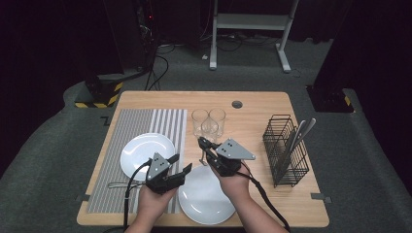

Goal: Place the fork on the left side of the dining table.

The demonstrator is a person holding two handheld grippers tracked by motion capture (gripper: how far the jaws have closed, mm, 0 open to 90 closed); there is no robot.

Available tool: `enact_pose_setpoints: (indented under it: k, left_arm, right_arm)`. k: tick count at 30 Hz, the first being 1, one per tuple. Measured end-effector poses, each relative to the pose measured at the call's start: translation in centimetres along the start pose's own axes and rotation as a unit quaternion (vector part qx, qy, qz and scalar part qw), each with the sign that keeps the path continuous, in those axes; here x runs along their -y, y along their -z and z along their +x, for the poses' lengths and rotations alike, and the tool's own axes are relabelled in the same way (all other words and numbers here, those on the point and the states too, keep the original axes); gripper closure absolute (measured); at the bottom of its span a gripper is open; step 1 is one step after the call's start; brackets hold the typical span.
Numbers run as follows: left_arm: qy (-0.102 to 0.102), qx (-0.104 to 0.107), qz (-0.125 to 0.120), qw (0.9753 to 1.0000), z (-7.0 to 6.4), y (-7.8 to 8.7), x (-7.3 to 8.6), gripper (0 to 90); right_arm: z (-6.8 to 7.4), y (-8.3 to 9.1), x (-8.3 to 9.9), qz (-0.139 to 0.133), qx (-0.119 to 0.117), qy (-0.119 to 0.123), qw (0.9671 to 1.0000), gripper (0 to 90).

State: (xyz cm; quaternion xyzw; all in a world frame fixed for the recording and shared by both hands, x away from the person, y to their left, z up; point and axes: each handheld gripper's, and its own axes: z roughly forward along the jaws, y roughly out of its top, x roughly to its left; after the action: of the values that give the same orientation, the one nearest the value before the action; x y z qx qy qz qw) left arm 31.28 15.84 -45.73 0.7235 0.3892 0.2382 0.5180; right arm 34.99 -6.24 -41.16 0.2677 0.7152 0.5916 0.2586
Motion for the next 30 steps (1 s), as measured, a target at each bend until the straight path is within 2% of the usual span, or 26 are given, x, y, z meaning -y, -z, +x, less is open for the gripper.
enact_pose_setpoints:
  k: [18, 22, 27, 30]
  left_arm:
    - [-0.003, 0.019, -0.014, 0.9997, -0.6, -1.4, -1.5, 42.6]
    - [-0.011, 0.023, -0.018, 0.9995, -0.9, -1.7, -1.9, 44.6]
    - [-0.005, 0.033, -0.025, 0.9991, -1.0, -2.1, -2.5, 47.8]
    - [-0.012, 0.032, -0.026, 0.9991, -1.3, -2.2, -2.8, 50.4]
  right_arm:
    - [0.5, -0.5, 0.3, 0.004, -0.011, -0.006, 0.9999, 86.1]
    - [0.4, -0.6, 0.3, 0.004, -0.012, -0.009, 0.9999, 86.1]
    - [0.4, -0.6, 0.2, 0.004, -0.013, -0.011, 0.9998, 86.1]
    - [0.5, -0.6, 0.1, 0.004, -0.014, -0.009, 0.9999, 86.1]
